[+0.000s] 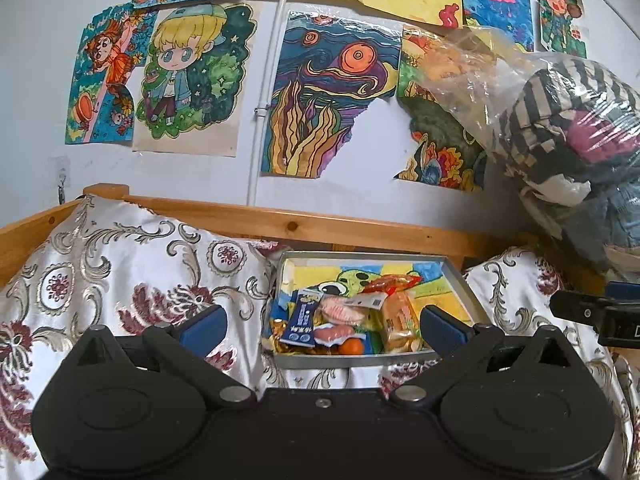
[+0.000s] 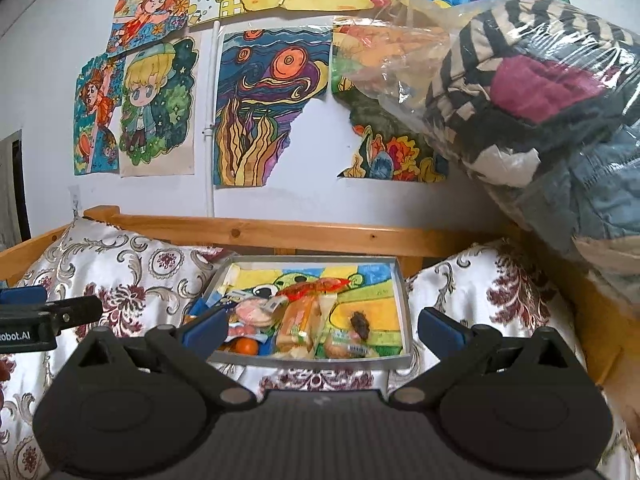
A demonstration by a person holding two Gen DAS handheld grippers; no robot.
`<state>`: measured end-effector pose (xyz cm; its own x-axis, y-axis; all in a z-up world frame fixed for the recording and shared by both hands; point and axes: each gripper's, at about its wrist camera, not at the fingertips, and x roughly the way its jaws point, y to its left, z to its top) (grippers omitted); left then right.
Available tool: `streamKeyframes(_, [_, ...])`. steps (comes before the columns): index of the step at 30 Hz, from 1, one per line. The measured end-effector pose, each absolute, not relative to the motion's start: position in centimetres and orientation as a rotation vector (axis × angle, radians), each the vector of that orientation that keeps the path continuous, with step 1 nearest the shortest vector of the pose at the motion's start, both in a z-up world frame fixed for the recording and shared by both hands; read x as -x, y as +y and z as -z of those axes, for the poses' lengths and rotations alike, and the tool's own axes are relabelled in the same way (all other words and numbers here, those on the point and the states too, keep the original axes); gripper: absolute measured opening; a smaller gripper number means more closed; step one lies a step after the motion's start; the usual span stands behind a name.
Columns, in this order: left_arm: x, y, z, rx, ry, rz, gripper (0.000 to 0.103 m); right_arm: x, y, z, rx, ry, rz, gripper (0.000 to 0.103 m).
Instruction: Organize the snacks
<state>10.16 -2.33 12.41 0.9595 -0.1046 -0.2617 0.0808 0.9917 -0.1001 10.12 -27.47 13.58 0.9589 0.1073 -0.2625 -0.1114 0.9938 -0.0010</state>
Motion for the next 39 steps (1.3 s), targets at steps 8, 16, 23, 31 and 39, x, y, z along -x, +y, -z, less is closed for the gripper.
streamKeyframes(8, [-7.8, -1.5, -11.2, 0.074, 0.284, 0.089, 0.102, -7.5, -27.2, -12.4, 0.005, 0.273, -0.113, 0.103])
streamKeyframes(16, [-6.2, -0.3, -8.6, 0.093, 0.306, 0.058, 0.102, -5.6, -27.2, -10.0, -0.026, 0.276, -0.107, 0.103])
streamKeyframes(23, [-5.3, -0.2, -6.4, 0.115, 0.335, 0.049, 0.102, -4.0, -27.1, -7.6, -0.004, 0.238, -0.063, 0.103])
streamKeyframes(31, [-4.5, 0.2, -3.9, 0.127, 0.361, 0.022, 0.102, -2.8, -26.2, -5.4, -0.008, 0.226, -0.063, 0.103])
streamKeyframes(39, [-3.5, 0.3, -1.8, 0.105, 0.371, 0.017, 0.102, -2.0, -25.6, -2.9, -0.026, 0.239, -0.057, 0.103])
